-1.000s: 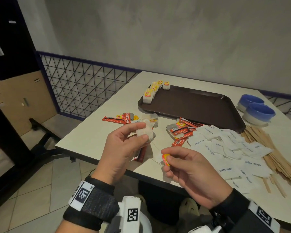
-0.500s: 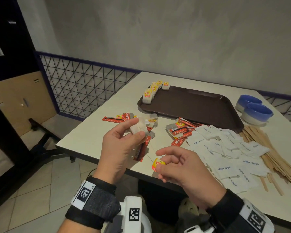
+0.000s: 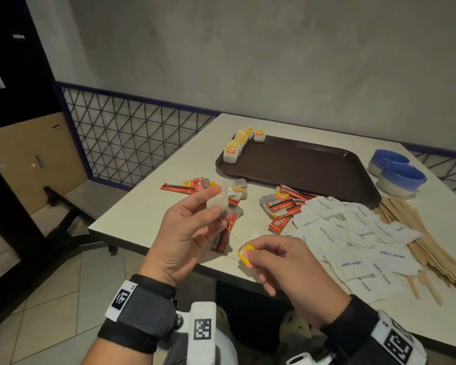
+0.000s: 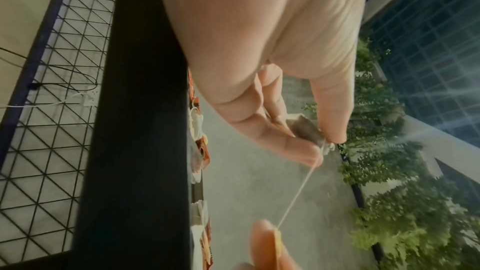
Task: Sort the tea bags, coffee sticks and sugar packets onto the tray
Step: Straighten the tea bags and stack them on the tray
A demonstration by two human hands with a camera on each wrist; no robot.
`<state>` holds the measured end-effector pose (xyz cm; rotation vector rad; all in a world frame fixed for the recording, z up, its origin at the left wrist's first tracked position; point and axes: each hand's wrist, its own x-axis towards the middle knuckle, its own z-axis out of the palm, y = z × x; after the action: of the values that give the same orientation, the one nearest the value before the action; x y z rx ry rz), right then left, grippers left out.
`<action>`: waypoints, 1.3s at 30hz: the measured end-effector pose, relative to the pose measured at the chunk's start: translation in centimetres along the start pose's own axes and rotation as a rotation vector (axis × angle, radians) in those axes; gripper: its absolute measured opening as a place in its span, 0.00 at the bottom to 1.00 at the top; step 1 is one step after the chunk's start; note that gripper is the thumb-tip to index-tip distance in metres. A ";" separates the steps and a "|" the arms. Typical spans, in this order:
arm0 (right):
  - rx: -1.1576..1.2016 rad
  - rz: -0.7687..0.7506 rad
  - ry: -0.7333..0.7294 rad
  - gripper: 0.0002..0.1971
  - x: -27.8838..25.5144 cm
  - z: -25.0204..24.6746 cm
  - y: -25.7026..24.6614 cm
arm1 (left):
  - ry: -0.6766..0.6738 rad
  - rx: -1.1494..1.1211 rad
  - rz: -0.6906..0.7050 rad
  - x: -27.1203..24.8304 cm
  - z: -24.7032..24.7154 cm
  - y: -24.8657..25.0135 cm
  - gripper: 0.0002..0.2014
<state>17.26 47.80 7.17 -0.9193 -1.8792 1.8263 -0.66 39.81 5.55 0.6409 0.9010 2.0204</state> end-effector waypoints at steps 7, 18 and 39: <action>0.083 0.088 -0.010 0.08 0.4 -0.3 -0.4 | -0.094 0.113 -0.043 0.1 -0.2 -0.1 0.24; 0.478 0.111 0.001 0.09 1.0 -1.3 -0.4 | -0.266 0.259 -0.131 0.3 -0.8 -0.1 0.20; 0.452 0.114 -0.016 0.14 3.1 -2.3 -3.7 | -0.352 0.386 -0.143 0.2 0.0 0.0 0.12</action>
<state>15.79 51.80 10.47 -0.8586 -1.3520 2.2025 -0.78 39.98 5.56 1.0739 1.0918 1.5515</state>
